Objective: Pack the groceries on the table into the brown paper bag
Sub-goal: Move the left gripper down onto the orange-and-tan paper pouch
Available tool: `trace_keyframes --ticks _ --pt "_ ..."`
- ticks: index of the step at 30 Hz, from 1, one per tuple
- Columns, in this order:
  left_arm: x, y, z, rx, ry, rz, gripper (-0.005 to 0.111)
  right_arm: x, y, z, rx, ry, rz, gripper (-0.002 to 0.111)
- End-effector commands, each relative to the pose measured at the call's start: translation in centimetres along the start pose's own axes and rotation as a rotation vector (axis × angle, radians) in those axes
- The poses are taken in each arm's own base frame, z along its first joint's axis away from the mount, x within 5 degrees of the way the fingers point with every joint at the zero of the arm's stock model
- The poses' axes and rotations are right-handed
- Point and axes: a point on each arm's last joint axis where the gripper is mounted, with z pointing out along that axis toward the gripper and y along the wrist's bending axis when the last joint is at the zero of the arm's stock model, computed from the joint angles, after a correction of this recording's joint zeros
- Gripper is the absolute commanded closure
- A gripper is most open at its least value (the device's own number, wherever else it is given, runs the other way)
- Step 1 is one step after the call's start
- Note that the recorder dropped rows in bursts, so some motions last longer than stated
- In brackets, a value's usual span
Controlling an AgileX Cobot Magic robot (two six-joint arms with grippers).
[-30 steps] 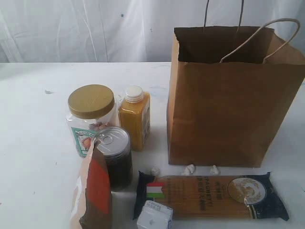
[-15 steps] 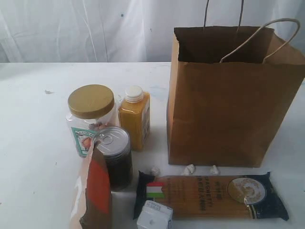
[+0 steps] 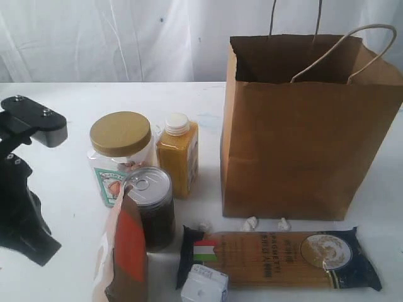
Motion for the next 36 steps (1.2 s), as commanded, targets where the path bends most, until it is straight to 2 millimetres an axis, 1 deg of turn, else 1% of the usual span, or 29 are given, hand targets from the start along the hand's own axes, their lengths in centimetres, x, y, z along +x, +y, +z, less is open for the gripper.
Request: trace_keyframes --ticks 1,4,6,7,9,11,18,21,22,25,29,33,36 --pt "-0.8 -0.3 -2.1 0.010 -0.098 0.159 0.107 0.0 0.0 0.0 -0.003 -0.010 -0.002 0.108" --pt "-2.4 -0.3 -3.1 -0.004 -0.176 0.162 0.107 0.0 0.0 0.0 -0.003 -0.010 -0.002 0.108" --pt "-3.2 -0.8 -3.3 0.044 -0.209 0.146 0.106 0.0 0.0 0.0 -0.003 -0.010 -0.002 0.108" --pt "-3.5 -1.0 -3.4 0.066 -0.218 0.145 0.103 0.0 0.0 0.0 -0.003 -0.010 -0.002 0.108" --pt "-4.1 -1.4 -3.5 0.107 -0.227 0.161 0.095 0.0 0.0 0.0 -0.003 -0.010 -0.002 0.108" --pt "-4.5 -1.7 -3.6 0.136 -0.237 0.153 0.085 0.0 0.0 0.0 -0.003 -0.010 -0.002 0.108" --pt "-4.9 -2.0 -2.4 0.173 -0.208 0.133 0.044 0.0 0.0 0.0 -0.003 -0.010 -0.002 0.108" --pt "-4.8 -2.5 -1.6 0.235 -0.202 0.132 0.034 0.0 0.0 0.0 -0.003 -0.010 -0.002 0.108" --pt "-4.7 -2.6 -1.2 0.250 -0.201 0.123 0.033 0.0 0.0 0.0 -0.003 -0.010 -0.002 0.108" --pt "-4.8 -2.7 0.0 0.273 -0.217 0.086 0.033 0.0 0.0 0.0 -0.003 -0.010 -0.002 0.108" --pt "-4.8 -2.5 1.1 0.261 -0.209 0.046 0.033 0.0 0.0 0.0 -0.003 -0.010 -0.002 0.108" --pt "-4.9 -1.5 2.2 0.153 -0.142 -0.030 0.033 0.0 0.0 0.0 -0.003 -0.010 -0.002 0.108" --pt "-4.9 -1.1 2.8 0.102 -0.110 -0.030 0.033 0.0 0.0 0.0 -0.003 -0.010 -0.002 0.108"
